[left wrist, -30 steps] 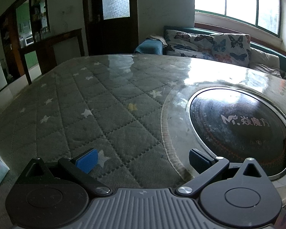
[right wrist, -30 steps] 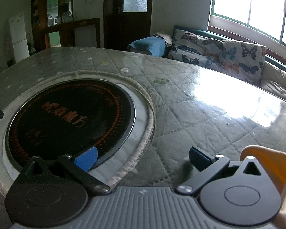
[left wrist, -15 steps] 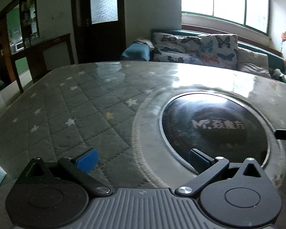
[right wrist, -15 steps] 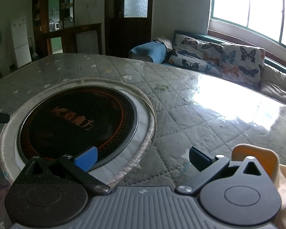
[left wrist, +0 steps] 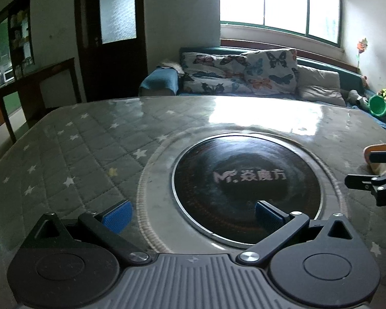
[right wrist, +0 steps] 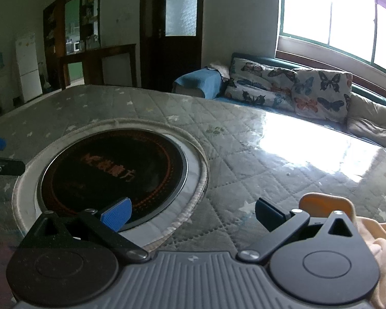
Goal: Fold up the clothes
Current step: 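Move both tools toward the crumpled cream sweatshirt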
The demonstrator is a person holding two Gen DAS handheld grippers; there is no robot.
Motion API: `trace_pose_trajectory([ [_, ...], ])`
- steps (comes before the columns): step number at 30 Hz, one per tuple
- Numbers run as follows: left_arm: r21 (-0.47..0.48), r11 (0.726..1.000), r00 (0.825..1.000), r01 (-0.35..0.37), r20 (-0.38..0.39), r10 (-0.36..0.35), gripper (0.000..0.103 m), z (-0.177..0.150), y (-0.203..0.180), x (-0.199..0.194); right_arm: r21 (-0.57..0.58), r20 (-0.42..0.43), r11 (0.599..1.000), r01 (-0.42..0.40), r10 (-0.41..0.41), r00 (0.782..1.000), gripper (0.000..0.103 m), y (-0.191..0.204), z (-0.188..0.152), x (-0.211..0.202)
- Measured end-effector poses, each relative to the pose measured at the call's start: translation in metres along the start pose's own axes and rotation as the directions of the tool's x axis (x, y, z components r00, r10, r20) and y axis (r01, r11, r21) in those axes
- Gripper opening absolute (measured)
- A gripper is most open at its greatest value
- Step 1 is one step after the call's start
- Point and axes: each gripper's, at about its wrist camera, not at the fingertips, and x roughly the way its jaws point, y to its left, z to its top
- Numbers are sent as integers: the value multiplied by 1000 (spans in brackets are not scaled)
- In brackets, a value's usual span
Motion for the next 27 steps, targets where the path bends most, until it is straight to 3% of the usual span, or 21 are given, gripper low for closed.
trace_pose_trajectory([
  [27,111,987,993,117,-8,-117,103,4,-69,-16,39,38,999,34,-35,999,103,-19,-14,-67],
])
